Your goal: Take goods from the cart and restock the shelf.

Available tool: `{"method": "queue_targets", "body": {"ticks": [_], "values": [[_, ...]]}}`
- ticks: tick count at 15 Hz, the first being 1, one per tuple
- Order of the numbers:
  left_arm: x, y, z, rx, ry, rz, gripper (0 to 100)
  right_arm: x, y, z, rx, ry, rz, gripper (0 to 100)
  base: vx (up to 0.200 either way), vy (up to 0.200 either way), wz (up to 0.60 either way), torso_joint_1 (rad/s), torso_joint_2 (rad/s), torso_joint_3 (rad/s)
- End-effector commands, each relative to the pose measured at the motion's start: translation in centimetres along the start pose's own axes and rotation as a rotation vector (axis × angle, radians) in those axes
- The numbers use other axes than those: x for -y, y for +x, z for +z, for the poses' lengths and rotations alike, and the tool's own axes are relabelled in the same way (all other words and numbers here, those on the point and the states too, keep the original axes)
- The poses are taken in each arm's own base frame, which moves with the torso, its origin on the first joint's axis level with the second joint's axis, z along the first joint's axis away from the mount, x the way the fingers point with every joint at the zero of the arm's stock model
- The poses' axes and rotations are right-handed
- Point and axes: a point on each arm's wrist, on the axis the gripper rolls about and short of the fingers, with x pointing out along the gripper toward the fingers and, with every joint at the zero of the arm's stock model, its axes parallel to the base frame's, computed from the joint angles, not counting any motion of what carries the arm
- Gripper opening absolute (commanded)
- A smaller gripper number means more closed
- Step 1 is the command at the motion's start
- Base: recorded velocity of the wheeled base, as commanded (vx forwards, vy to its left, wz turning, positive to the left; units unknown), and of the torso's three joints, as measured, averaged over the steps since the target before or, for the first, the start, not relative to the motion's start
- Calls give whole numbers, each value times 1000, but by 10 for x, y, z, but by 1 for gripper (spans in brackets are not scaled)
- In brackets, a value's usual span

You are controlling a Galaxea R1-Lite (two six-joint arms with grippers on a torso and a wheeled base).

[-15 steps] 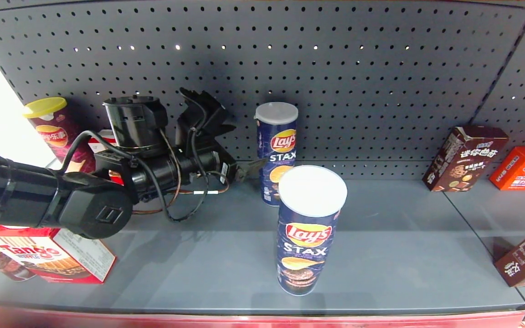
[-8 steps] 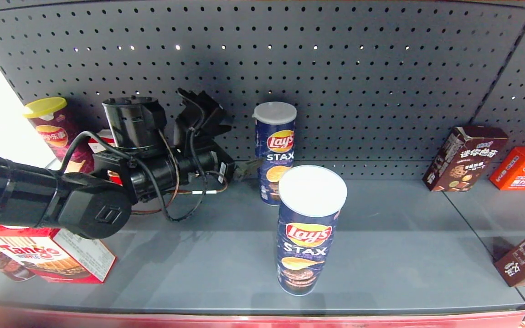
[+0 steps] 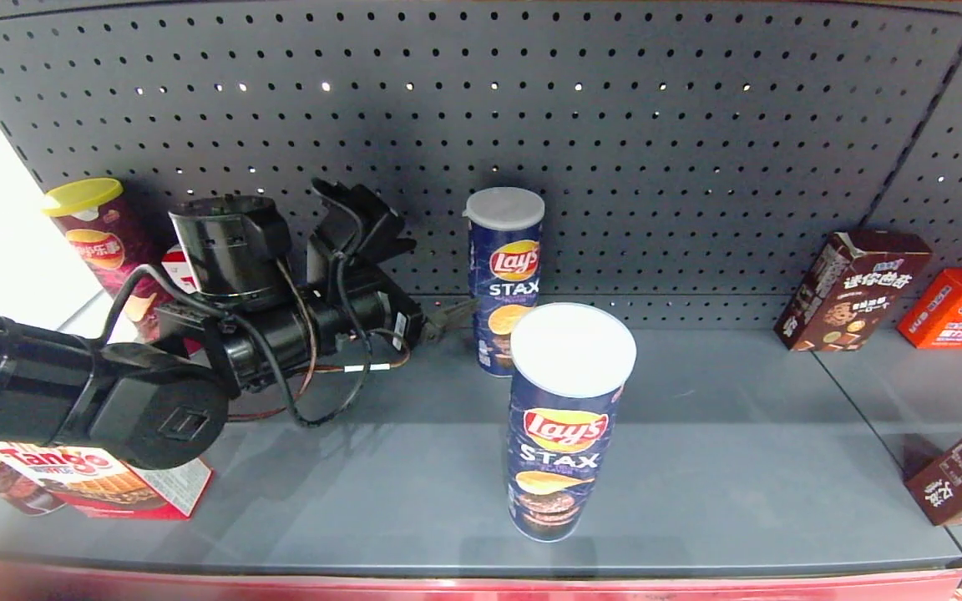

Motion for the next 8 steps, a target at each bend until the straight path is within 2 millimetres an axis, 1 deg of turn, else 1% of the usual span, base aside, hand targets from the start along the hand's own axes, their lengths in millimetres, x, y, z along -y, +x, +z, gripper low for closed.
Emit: {"method": "queue_targets", "body": {"ticks": [1,5,6,8], "values": [[4,-9,-7,-30,-2,43,100,0,0,0,-3,0,1,100,0,0,0,0,0,0],[6,-7,-12,-82,21,120,100,0,0,0,-1,0,1,100,0,0,0,0,0,0],[7,-1,-19,-115,19,147,100,0,0,0,-1,0,1,100,0,0,0,0,0,0],[10,8,-25,-129,17,147,100,0,0,0,-1,0,1,100,0,0,0,0,0,0]]}}
